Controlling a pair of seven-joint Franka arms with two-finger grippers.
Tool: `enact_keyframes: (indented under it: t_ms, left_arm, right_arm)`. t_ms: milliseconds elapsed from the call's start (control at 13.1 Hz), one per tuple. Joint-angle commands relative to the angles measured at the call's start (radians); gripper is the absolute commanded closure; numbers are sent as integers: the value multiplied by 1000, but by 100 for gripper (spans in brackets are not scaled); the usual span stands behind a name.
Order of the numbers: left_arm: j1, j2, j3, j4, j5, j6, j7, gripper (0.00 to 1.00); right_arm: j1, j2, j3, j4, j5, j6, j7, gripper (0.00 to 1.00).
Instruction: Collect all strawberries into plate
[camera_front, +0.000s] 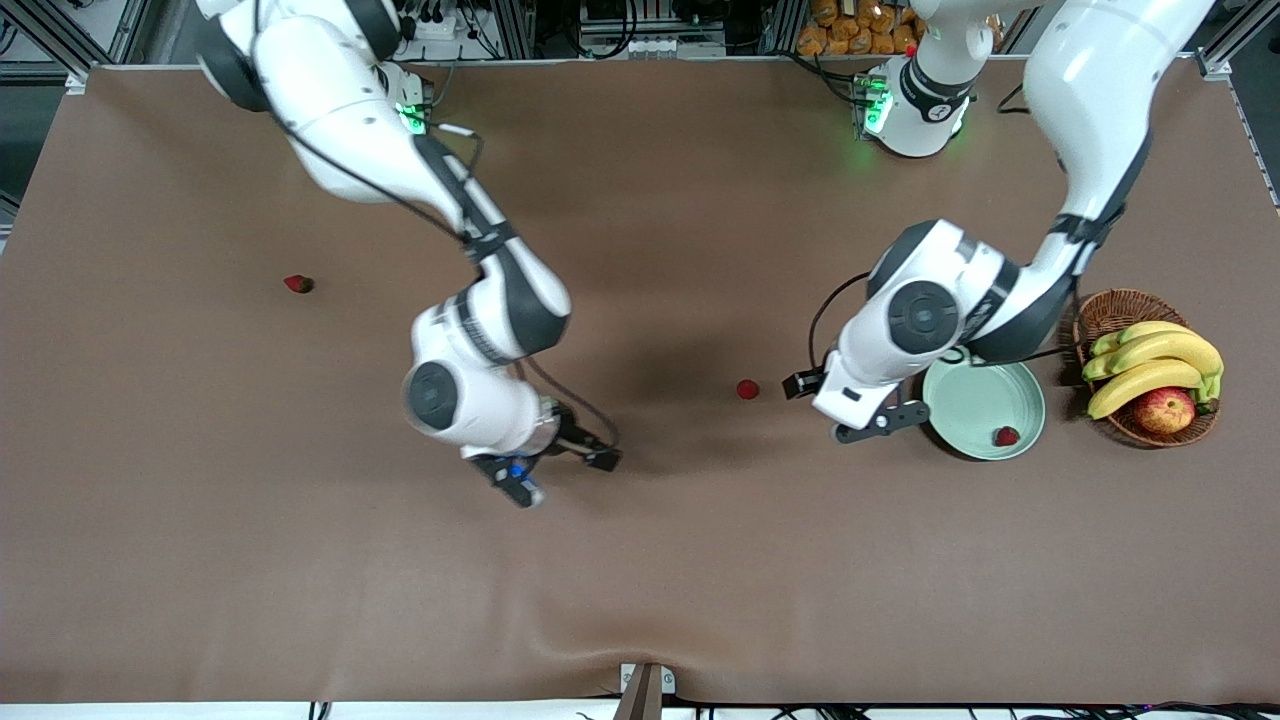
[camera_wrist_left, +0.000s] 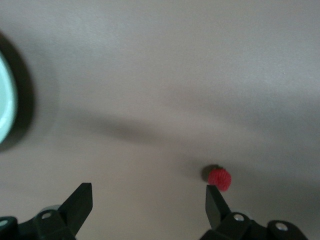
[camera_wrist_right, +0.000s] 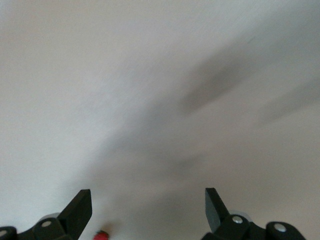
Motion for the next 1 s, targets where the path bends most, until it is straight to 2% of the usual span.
enact_keyframes:
  t_ms: [0,153,306,459,689,919]
  left_arm:
    - [-21,64,6,18,66,62,-61,0]
    - [-23,100,8,18,96,107,-63,0]
    - [-27,119,8,18,118,136,-101,0]
    - [-47,119,9,21,106,139,-109,0]
    - [-93,134,14,46,110,139,-168,0]
    - [-129,154,15,53,112,139,-193,0]
  right_arm:
    - [-98,-75,18,-28,-22,-150,-164,0]
    - [-161,-146,18,-91,-85,-196,-294,0]
    - [-205,-237,18,-196,-162,-195,-397,0]
    - [-254,-315,18,-278,-182,-196,-430,0]
    - [-313,-435,18,-394,-324,-201,-569,0]
    - [-395,-579,18,-554,-347,-195,-712,0]
